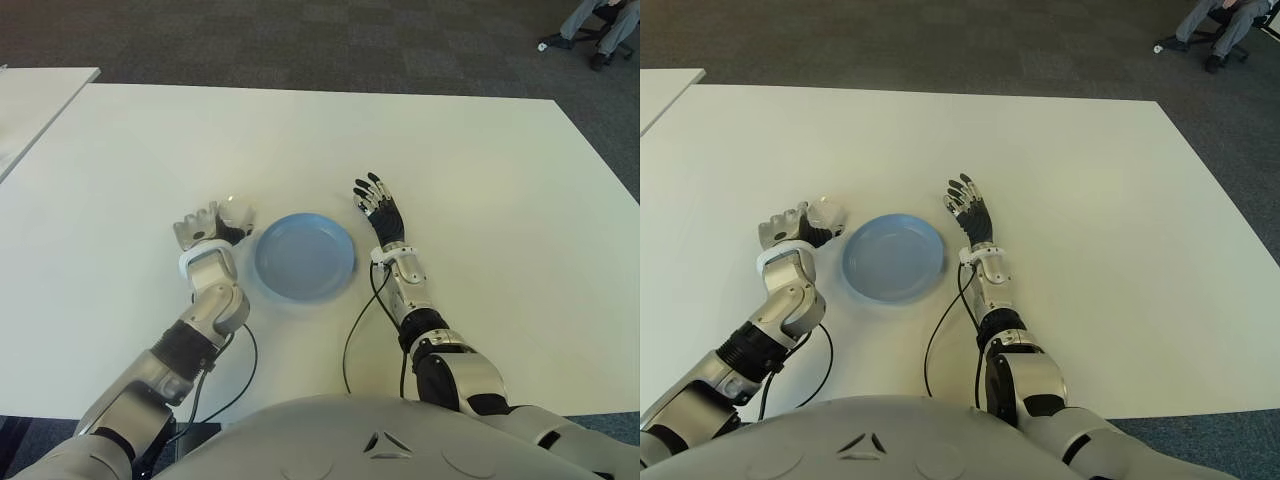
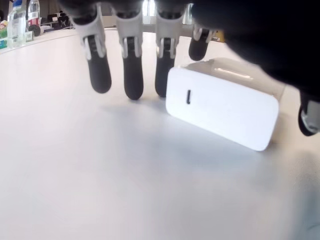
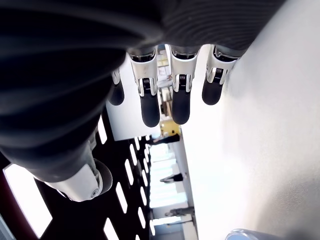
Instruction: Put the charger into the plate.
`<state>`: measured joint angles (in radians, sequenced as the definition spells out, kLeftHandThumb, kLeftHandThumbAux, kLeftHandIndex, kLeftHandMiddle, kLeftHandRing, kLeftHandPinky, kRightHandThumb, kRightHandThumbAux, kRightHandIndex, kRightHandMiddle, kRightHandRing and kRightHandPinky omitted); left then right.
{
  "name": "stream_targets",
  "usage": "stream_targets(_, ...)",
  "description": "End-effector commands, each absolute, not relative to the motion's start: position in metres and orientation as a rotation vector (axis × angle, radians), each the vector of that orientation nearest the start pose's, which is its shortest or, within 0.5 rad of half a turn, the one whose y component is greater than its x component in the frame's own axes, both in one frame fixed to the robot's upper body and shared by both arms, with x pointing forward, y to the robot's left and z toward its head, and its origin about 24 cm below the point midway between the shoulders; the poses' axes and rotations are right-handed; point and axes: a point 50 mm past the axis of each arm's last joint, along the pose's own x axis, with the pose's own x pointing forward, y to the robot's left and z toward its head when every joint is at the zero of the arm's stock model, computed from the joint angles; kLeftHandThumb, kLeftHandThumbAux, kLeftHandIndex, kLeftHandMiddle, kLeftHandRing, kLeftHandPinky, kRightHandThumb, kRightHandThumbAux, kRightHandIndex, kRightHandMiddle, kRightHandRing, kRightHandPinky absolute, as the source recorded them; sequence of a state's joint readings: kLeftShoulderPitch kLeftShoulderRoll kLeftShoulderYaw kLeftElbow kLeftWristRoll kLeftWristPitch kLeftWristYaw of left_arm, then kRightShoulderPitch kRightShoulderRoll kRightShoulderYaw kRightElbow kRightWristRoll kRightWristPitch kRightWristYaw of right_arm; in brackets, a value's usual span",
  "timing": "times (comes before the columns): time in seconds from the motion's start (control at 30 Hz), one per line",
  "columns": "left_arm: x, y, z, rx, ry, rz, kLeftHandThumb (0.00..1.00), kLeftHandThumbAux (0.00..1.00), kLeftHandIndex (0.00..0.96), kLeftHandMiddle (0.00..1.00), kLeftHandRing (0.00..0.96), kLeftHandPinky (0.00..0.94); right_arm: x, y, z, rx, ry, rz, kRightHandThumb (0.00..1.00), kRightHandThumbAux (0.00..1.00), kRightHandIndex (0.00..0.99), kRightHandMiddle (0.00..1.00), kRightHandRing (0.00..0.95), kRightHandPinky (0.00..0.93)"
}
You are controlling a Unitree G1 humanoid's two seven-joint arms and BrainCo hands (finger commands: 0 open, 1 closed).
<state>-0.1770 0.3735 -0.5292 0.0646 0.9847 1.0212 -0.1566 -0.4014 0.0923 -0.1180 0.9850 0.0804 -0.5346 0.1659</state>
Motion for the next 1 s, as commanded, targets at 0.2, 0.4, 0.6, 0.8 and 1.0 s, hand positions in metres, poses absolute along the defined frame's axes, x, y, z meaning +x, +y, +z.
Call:
stream_targets(0.2, 0.2510, 0.1859, 0.0085, 1.406, 0.706, 0.091, 0.212, 0.306, 0.043, 0.618, 0.657, 0.627, 0.2825, -0.1093, -0.0387, 0.191, 0.153, 0.140, 0.058, 0.707, 0.075, 0.201, 0.155, 0.102)
stream_targets(0.4, 0.2521, 0.1855, 0.0072, 1.394, 0.712, 0.088, 0.176, 0.305, 0.032, 0.615, 0.653, 0.625, 0.2827, -0.1096, -0.0390, 0.192, 0.157, 0.139, 0.061, 0.711, 0.074, 0.198, 0.154, 0.102)
stream_targets(0.6, 0.2533, 0.1848, 0.0056, 1.378, 0.720, 0.080, 0.154, 0.305, 0.026, 0.635, 0.673, 0.659, 0.2827, -0.1103, -0.0392, 0.193, 0.157, 0.139, 0.073, 0.715, 0.071, 0.199, 0.154, 0.104)
stream_targets(0.8, 0.2539, 0.1843, 0.0043, 1.359, 0.732, 0.077, 0.153, 0.309, 0.040, 0.723, 0.745, 0.775, 0.2826, -0.1110, -0.0395, 0.193, 0.156, 0.140, 0.084, 0.718, 0.070, 0.201, 0.157, 0.110)
stream_targets(1.0, 0.2541, 0.1835, 0.0033, 1.345, 0.742, 0.073, 0.159, 0.317, 0.102, 0.785, 0.796, 0.833, 0.2828, -0.1119, -0.0394, 0.193, 0.156, 0.140, 0.086, 0.719, 0.070, 0.202, 0.158, 0.109)
